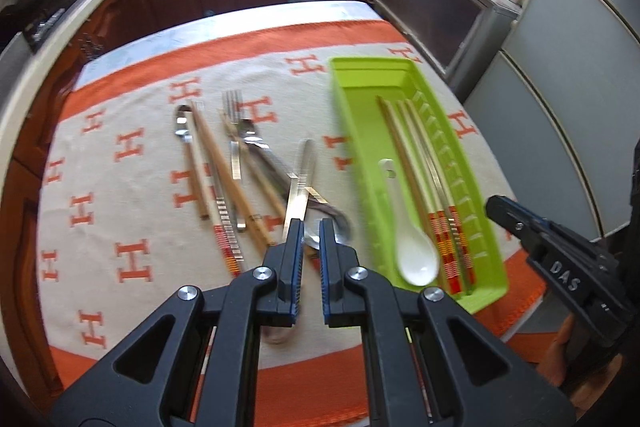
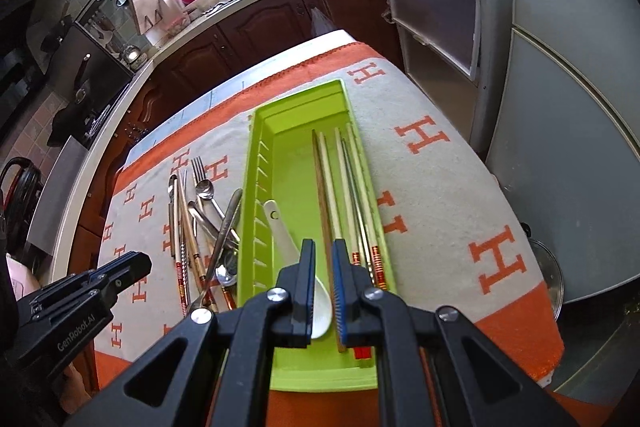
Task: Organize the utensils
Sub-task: 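Lower the spoon and chopstick into the tray and open both tools, then move the right tool over the wooden-handled steel spoon in the pile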
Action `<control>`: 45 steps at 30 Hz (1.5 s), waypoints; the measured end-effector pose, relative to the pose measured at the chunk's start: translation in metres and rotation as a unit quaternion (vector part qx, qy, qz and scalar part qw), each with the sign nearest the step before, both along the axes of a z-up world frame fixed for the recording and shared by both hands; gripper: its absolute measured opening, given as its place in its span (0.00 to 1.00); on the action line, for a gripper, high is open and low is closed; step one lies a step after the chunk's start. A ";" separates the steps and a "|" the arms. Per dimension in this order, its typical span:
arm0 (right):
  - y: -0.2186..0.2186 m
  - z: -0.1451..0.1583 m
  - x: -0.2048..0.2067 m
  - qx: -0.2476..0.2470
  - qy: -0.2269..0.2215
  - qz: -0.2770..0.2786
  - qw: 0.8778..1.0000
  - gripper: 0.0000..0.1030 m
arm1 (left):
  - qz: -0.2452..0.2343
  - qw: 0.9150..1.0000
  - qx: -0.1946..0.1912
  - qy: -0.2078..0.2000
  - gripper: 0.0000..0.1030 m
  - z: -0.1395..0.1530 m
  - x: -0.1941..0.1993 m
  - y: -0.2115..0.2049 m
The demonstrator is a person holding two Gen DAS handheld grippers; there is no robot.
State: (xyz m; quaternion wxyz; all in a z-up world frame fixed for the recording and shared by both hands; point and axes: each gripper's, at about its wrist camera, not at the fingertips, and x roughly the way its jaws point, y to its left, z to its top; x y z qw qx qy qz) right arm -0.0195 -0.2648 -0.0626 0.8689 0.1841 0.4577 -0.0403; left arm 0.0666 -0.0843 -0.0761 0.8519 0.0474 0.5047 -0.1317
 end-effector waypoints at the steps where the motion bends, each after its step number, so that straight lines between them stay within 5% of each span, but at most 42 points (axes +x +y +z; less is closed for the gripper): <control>1: 0.004 0.003 0.001 -0.002 -0.004 0.007 1.000 0.09 | 0.008 1.000 0.000 -0.002 0.04 0.002 0.000 0.009; 17: 0.101 0.057 0.061 -0.010 -0.017 0.147 0.989 0.17 | 0.107 0.994 -0.028 -0.009 0.04 0.047 0.016 0.129; 20: 0.116 0.058 0.079 -0.009 -0.006 0.167 0.986 0.17 | 0.124 0.992 -0.015 -0.032 0.17 0.058 0.024 0.150; 21: 0.120 0.057 0.084 -0.009 -0.002 0.173 0.985 0.17 | 0.129 0.991 -0.016 -0.034 0.28 0.059 0.026 0.156; 22: 0.125 0.055 0.088 -0.007 0.003 0.180 0.984 0.17 | 0.133 0.990 -0.022 -0.033 0.41 0.060 0.030 0.163; 25: 0.140 0.039 0.102 0.008 0.031 0.200 0.979 0.17 | 0.142 0.988 -0.055 -0.032 0.59 0.061 0.037 0.182; 31: 0.169 -0.005 0.122 0.026 0.078 0.229 0.970 0.17 | 0.147 0.987 -0.066 -0.023 0.62 0.040 0.046 0.189; 36: 0.184 -0.034 0.139 0.031 0.094 0.235 0.967 0.17 | 0.169 0.985 -0.020 -0.018 0.62 0.008 0.053 0.189; 45: 0.204 -0.067 0.160 0.010 0.117 0.242 0.963 0.17 | 0.212 0.977 -0.024 0.014 0.62 -0.039 0.064 0.224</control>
